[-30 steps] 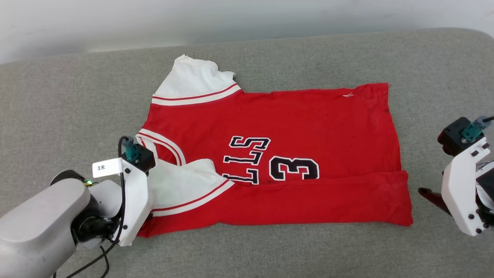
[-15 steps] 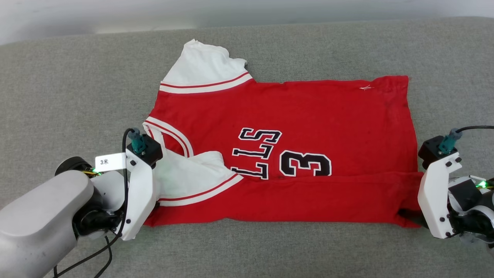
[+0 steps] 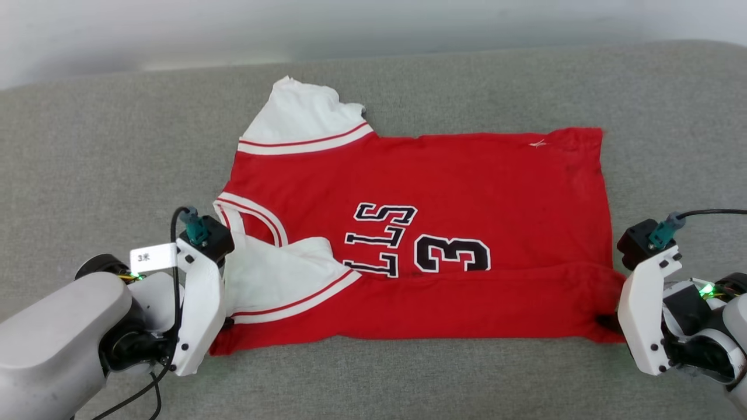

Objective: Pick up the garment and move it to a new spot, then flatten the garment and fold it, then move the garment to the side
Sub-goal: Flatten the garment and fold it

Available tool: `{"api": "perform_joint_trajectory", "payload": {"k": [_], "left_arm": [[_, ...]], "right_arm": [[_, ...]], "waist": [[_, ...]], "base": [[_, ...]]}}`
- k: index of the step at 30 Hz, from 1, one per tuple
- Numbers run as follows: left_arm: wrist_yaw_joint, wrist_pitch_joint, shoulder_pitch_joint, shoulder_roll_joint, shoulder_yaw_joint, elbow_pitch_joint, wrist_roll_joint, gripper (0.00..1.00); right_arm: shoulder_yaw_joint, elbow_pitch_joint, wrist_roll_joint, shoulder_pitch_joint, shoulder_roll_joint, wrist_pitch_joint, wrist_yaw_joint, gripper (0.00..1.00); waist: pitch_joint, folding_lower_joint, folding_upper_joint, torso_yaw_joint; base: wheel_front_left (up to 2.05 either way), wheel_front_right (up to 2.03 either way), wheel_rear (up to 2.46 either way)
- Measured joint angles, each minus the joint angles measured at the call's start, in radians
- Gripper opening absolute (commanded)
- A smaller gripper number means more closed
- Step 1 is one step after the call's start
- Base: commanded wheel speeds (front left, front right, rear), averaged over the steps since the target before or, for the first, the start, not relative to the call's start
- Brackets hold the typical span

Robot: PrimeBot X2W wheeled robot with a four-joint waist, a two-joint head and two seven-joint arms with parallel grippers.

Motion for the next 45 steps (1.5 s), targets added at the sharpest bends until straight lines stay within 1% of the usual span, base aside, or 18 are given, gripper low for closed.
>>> {"api": "perform_joint_trajectory", "payload": {"k": [7, 12, 16, 21, 27, 28, 29, 30, 32, 35, 37, 39, 41, 45], "left_arm": [[0.000, 0.000, 0.034, 0.036, -0.009, -0.046, -0.039, 0.00], [0.002, -0.001, 0.077, 0.058, -0.019, -0.079, -0.060, 0.00], [0.015, -0.017, 0.106, 0.071, -0.023, -0.107, -0.069, 0.00], [0.034, -0.030, 0.149, 0.081, -0.036, -0.124, -0.076, 0.00], [0.050, -0.066, 0.185, 0.082, -0.038, -0.106, -0.078, 0.00], [0.052, -0.075, 0.185, 0.080, -0.036, -0.099, -0.078, 0.47], [0.056, -0.090, 0.185, 0.078, -0.032, -0.095, -0.074, 1.00], [0.060, -0.098, 0.185, 0.076, -0.030, -0.089, -0.074, 1.00], [0.060, -0.107, 0.186, 0.076, -0.030, -0.082, -0.061, 1.00], [0.062, -0.134, 0.176, 0.093, -0.016, -0.094, -0.025, 1.00], [0.068, -0.160, 0.155, 0.112, 0.004, -0.115, -0.016, 1.00], [0.083, -0.196, 0.126, 0.130, 0.027, -0.130, 0.024, 1.00], [0.097, -0.232, 0.097, 0.145, 0.049, -0.134, 0.059, 1.00], [0.121, -0.285, 0.038, 0.140, 0.090, -0.124, 0.102, 1.00]], "right_arm": [[0.034, -0.076, 0.047, 0.014, -0.086, -0.031, 0.001, 0.00], [0.031, -0.122, 0.072, 0.063, -0.150, -0.031, 0.001, 0.00], [0.018, -0.149, 0.090, 0.107, -0.179, -0.022, 0.001, 0.00], [0.017, -0.160, 0.083, 0.162, -0.180, -0.015, 0.001, 0.00], [0.014, -0.093, 0.047, 0.178, -0.130, -0.031, 0.001, 0.00], [0.012, -0.083, 0.043, 0.179, -0.120, -0.037, 0.001, 0.04], [0.010, -0.075, 0.043, 0.181, -0.111, -0.046, 0.001, 0.73], [0.007, -0.070, 0.043, 0.181, -0.102, -0.055, 0.001, 1.00], [-0.002, -0.071, 0.032, 0.182, -0.094, -0.090, 0.001, 1.00], [-0.022, -0.094, 0.008, 0.178, -0.093, -0.163, 0.001, 1.00], [-0.052, -0.117, -0.010, 0.173, -0.094, -0.236, 0.001, 1.00], [-0.094, -0.138, -0.023, 0.173, -0.086, -0.317, 0.002, 1.00], [-0.131, -0.158, -0.061, 0.171, -0.079, -0.386, 0.001, 1.00], [-0.226, -0.205, -0.139, 0.172, -0.020, -0.507, 0.002, 1.00]], "waist": [[-0.065, 0.0000, 0.0000, -0.004], [-0.096, -0.0001, 0.0000, -0.002], [-0.107, -0.0001, 0.0000, 0.000], [-0.101, -0.0001, 0.0000, 0.000], [-0.085, 0.0000, 0.0000, -0.008], [-0.084, 0.0000, 0.0000, -0.007], [-0.082, -0.0001, 0.0000, -0.006], [-0.082, 0.0000, 0.0000, -0.005], [-0.083, -0.0001, 0.0000, -0.003], [-0.092, 0.0000, 0.0000, 0.000], [-0.100, -0.0001, 0.0000, 0.003], [-0.108, -0.0001, 0.0000, 0.006], [-0.112, -0.0001, 0.0000, 0.008], [-0.112, -0.0001, 0.0001, 0.003]], "base": [[0.00, 0.00, 0.00], [0.00, 0.00, 0.00], [0.00, 0.00, 0.00], [0.00, 0.00, 0.00], [0.00, 0.00, 0.00], [0.00, 0.00, 0.00], [0.00, 0.00, 0.00], [0.00, 0.00, 0.00], [0.00, 0.00, 0.00], [0.00, 0.00, 0.00], [0.00, 0.00, 0.00], [0.00, 0.00, 0.00], [0.00, 0.00, 0.00], [0.00, 0.00, 0.00]]}}
